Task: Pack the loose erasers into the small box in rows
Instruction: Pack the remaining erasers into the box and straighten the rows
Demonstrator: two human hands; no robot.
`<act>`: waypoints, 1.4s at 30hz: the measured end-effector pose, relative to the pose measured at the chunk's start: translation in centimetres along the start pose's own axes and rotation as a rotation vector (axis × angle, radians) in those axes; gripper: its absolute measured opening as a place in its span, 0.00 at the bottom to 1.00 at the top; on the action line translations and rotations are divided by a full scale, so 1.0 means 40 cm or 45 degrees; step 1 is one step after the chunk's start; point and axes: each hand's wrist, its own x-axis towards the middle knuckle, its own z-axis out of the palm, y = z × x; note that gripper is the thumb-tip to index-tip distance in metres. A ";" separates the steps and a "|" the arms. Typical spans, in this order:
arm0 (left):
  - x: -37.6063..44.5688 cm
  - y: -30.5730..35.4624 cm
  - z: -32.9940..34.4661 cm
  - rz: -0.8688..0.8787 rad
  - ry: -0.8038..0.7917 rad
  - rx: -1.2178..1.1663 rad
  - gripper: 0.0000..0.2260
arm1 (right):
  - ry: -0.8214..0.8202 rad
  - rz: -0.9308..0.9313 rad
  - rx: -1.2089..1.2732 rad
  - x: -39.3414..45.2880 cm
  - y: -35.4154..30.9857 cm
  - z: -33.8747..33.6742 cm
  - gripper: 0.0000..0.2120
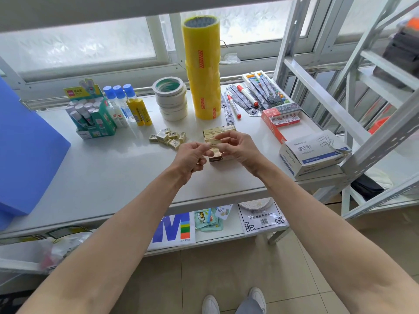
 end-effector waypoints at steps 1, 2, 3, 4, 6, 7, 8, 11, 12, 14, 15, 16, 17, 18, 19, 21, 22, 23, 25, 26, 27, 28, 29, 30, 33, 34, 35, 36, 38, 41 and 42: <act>0.003 0.001 0.003 0.003 0.009 0.006 0.11 | 0.005 -0.026 -0.097 0.000 -0.002 -0.002 0.12; 0.007 0.001 0.006 0.007 0.008 0.011 0.10 | 0.026 -0.060 -0.224 -0.001 -0.004 -0.001 0.14; 0.008 0.003 0.010 0.011 -0.001 0.020 0.09 | 0.063 -0.105 -0.357 0.001 -0.005 0.000 0.15; 0.009 0.002 0.015 0.018 -0.010 0.033 0.08 | 0.105 -0.152 -0.470 0.002 -0.006 0.000 0.14; 0.010 -0.002 0.026 0.040 0.018 0.072 0.08 | 0.188 -0.216 -0.596 0.011 -0.003 -0.009 0.11; 0.012 -0.004 0.029 0.052 0.061 0.106 0.08 | 0.238 -0.230 -0.641 0.018 0.001 -0.019 0.10; 0.017 -0.008 0.029 0.060 0.118 0.164 0.09 | 0.298 -0.239 -0.692 0.025 0.006 -0.031 0.10; 0.035 -0.019 0.024 0.086 0.270 0.400 0.13 | 0.409 -0.219 -0.855 0.050 0.012 -0.070 0.09; 0.042 -0.023 0.022 0.096 0.293 0.453 0.15 | 0.406 -0.209 -0.900 0.058 0.010 -0.080 0.09; 0.051 -0.028 0.024 0.113 0.314 0.529 0.18 | 0.367 -0.184 -0.989 0.076 0.005 -0.092 0.09; 0.054 -0.031 0.026 0.115 0.322 0.565 0.18 | 0.338 -0.169 -1.031 0.085 0.003 -0.095 0.09; 0.058 -0.035 0.027 0.115 0.334 0.598 0.18 | 0.306 -0.155 -1.071 0.093 0.000 -0.096 0.09; 0.061 -0.038 0.029 0.116 0.340 0.620 0.18 | 0.273 -0.144 -1.107 0.099 -0.002 -0.096 0.09; 0.062 -0.038 0.031 0.118 0.342 0.632 0.16 | 0.241 -0.134 -1.139 0.106 -0.003 -0.096 0.10; 0.062 -0.039 0.032 0.119 0.340 0.639 0.15 | 0.212 -0.129 -1.165 0.111 -0.004 -0.095 0.11; 0.063 -0.039 0.033 0.122 0.337 0.652 0.13 | 0.172 -0.130 -1.193 0.120 -0.005 -0.093 0.11; 0.064 -0.041 0.033 0.119 0.335 0.658 0.13 | 0.163 -0.135 -1.199 0.125 -0.004 -0.093 0.11; 0.063 -0.041 0.033 0.120 0.332 0.664 0.13 | 0.158 -0.137 -1.202 0.128 -0.002 -0.094 0.11; 0.064 -0.043 0.031 0.121 0.326 0.672 0.13 | 0.165 -0.140 -1.209 0.130 0.001 -0.094 0.11; 0.065 -0.044 0.031 0.118 0.324 0.676 0.12 | 0.174 -0.144 -1.215 0.130 0.003 -0.093 0.12; 0.066 -0.044 0.030 0.116 0.323 0.681 0.12 | 0.183 -0.151 -1.222 0.129 0.003 -0.092 0.13; 0.067 -0.044 0.031 0.116 0.325 0.688 0.12 | 0.191 -0.160 -1.230 0.129 0.002 -0.090 0.14; 0.068 -0.043 0.031 0.115 0.326 0.697 0.12 | 0.199 -0.169 -1.236 0.128 0.001 -0.089 0.13; 0.070 -0.043 0.031 0.112 0.327 0.706 0.12 | 0.202 -0.173 -1.241 0.127 -0.001 -0.088 0.12; 0.069 -0.042 0.032 0.106 0.326 0.714 0.12 | 0.202 -0.172 -1.261 0.124 -0.001 -0.085 0.07; 0.069 -0.041 0.032 0.105 0.325 0.716 0.12 | 0.205 -0.170 -1.263 0.122 0.001 -0.085 0.06; 0.068 -0.041 0.031 0.103 0.322 0.718 0.12 | 0.209 -0.170 -1.263 0.120 0.003 -0.085 0.06; 0.067 -0.042 0.030 0.102 0.319 0.714 0.12 | 0.216 -0.168 -1.260 0.119 0.003 -0.086 0.05; 0.067 -0.045 0.026 0.098 0.310 0.692 0.11 | 0.234 -0.162 -1.250 0.117 0.003 -0.088 0.04; 0.058 -0.046 0.019 0.082 0.308 0.616 0.11 | 0.270 -0.142 -1.213 0.112 0.002 -0.089 0.05; 0.055 -0.045 0.016 0.067 0.316 0.556 0.12 | 0.284 -0.140 -1.204 0.108 0.003 -0.088 0.05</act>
